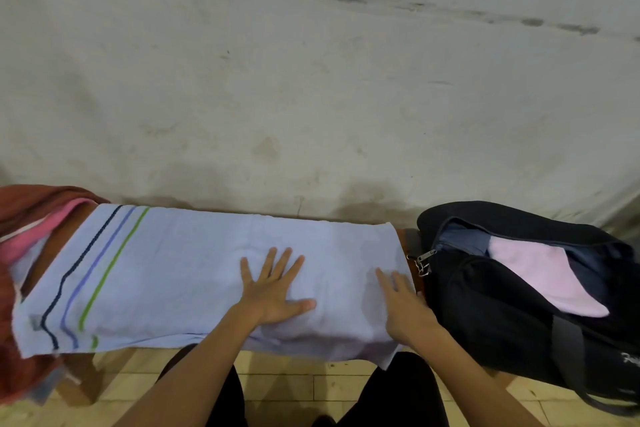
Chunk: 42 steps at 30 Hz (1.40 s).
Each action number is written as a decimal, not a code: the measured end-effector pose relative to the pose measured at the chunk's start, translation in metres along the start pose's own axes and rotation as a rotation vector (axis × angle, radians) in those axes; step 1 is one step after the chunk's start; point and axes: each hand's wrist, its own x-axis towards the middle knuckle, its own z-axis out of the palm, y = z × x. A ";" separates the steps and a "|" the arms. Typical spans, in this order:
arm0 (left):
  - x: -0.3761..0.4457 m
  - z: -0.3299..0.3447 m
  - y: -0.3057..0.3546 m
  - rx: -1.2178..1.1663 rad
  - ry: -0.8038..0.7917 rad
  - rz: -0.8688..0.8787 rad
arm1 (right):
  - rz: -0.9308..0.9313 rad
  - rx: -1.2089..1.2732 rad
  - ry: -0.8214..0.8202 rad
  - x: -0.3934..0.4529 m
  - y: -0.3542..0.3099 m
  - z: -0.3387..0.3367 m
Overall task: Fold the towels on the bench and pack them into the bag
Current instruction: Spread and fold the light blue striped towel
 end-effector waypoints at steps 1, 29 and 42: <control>0.000 0.000 0.000 -0.001 0.007 0.001 | -0.016 -0.010 -0.006 -0.004 -0.002 0.000; -0.066 0.010 -0.104 -0.168 0.158 -0.408 | -0.098 0.049 0.124 0.023 -0.083 0.033; -0.067 -0.002 -0.105 -0.125 0.153 -0.385 | 0.013 0.044 0.280 0.030 -0.077 0.028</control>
